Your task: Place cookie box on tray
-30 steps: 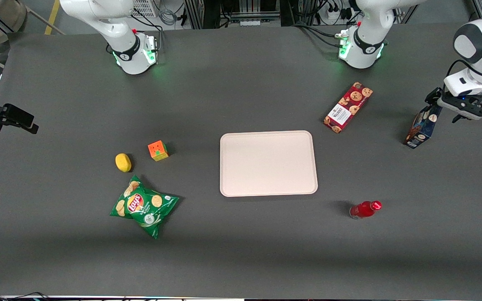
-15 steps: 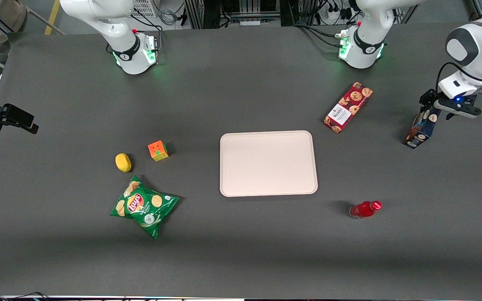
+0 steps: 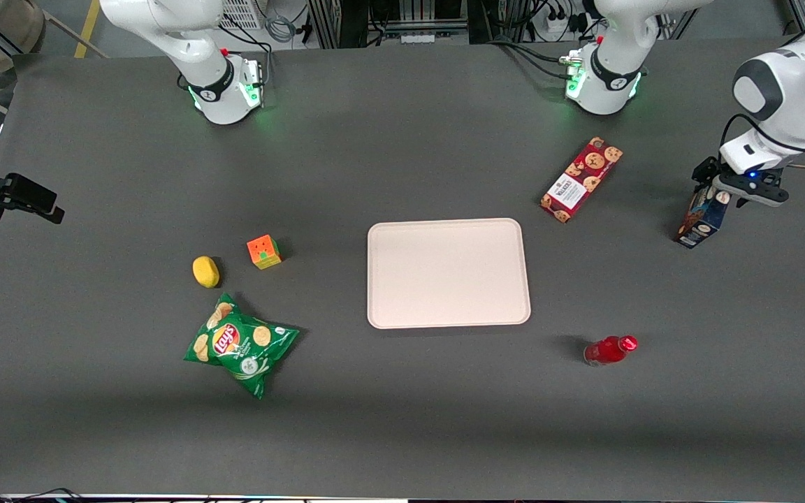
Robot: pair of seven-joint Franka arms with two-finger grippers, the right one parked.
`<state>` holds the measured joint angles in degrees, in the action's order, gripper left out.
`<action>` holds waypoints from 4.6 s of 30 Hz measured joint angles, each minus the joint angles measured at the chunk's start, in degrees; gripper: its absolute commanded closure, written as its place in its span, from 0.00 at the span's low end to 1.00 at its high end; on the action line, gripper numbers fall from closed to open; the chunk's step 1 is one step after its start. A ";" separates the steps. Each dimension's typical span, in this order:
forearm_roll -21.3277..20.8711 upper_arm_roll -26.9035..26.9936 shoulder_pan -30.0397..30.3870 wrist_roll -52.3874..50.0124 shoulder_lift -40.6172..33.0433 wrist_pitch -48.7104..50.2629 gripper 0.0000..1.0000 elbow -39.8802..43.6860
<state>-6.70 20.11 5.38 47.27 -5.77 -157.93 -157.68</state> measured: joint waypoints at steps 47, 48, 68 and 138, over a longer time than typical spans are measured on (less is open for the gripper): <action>-0.46 0.42 -2.02 5.99 5.31 4.73 1.00 7.31; -0.43 0.42 -2.02 5.99 5.31 5.99 1.00 8.41; 3.04 -0.31 -2.43 6.06 3.55 48.85 1.00 43.46; 15.20 -48.03 -7.59 -79.72 11.41 39.98 1.00 44.78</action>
<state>8.50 -27.91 -2.21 -32.46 5.65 -117.95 -112.90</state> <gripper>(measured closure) 0.877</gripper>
